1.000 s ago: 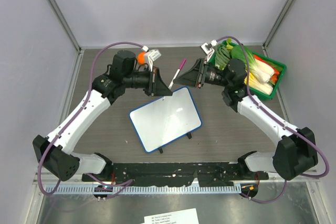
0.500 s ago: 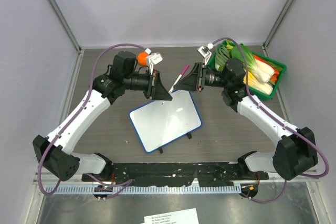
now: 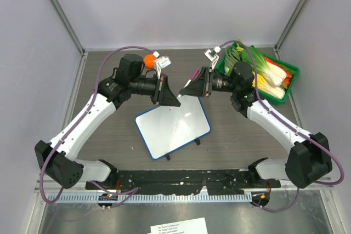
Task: Write a sentence on the whiteboard
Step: Pick up the whiteboard marker at the center of the board.
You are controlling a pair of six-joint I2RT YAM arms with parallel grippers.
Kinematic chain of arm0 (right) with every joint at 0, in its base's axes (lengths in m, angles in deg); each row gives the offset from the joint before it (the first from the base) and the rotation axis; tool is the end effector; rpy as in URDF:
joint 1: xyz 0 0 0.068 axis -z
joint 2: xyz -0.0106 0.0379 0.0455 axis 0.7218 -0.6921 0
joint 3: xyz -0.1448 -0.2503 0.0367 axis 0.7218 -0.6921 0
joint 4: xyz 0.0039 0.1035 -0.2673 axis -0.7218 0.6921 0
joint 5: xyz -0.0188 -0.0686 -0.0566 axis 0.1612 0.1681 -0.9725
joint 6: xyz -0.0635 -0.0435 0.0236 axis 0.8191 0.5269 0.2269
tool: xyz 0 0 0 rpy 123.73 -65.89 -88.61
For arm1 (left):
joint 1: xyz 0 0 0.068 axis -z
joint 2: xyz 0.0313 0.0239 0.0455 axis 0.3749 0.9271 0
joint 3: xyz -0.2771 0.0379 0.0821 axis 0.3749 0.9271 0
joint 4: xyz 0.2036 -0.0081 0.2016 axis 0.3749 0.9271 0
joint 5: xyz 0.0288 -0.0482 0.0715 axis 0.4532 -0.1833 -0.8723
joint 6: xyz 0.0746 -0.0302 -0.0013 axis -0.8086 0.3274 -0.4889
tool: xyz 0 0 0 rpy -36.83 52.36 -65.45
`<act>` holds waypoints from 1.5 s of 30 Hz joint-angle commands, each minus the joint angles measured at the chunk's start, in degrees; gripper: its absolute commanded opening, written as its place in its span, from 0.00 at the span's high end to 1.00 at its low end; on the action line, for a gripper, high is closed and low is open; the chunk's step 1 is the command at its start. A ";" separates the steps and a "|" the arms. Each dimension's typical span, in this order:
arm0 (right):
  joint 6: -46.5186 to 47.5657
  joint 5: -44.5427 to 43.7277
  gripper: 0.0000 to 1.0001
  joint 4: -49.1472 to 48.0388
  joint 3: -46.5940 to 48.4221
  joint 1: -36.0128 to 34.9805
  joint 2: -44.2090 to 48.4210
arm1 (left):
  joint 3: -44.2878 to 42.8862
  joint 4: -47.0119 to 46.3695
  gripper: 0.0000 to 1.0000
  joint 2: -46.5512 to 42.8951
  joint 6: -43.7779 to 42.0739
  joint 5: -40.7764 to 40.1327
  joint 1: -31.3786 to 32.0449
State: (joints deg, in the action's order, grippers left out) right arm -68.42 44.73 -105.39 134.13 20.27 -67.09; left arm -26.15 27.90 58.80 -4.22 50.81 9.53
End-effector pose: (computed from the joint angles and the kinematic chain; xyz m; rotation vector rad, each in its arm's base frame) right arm 0.2721 0.1979 0.3649 -0.5889 1.7207 1.7413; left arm 0.2453 -0.2138 0.3930 0.7815 2.0971 -1.4574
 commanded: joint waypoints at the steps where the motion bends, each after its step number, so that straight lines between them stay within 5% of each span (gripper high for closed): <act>1: -0.65 -0.87 0.57 -4.21 0.61 -1.22 0.01 | -1.08 -1.24 1.00 0.13 0.23 1.55 0.44; 20: 4.09 1.15 0.74 2.12 -0.35 -1.66 1.68 | -1.25 2.97 1.00 -0.14 -3.90 1.29 0.44; 27: 4.44 1.77 0.99 2.56 0.00 -1.58 1.59 | -1.43 4.55 1.00 -0.05 -4.95 0.94 0.44; 33: 5.32 1.59 0.99 3.61 -0.18 -1.66 1.94 | -1.43 5.52 1.00 -0.66 -5.83 -1.43 0.44; 35: 5.93 1.07 0.99 4.49 -0.18 -1.66 2.21 | -1.25 5.44 0.87 -1.28 -6.10 -2.92 0.35; 40: 12.78 -3.85 0.99 13.53 1.22 -1.66 3.61 | 0.77 3.85 0.28 -4.53 -4.78 -12.48 0.09; 45: 16.83 -12.45 0.99 21.35 0.61 -0.96 5.63 | 2.08 5.25 0.11 -8.57 0.13 -23.65 -0.08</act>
State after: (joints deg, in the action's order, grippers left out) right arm -57.06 39.90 -90.63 134.11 18.82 -64.77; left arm -24.62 32.62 54.91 -7.96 37.67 9.81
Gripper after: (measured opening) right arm 0.183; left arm 0.858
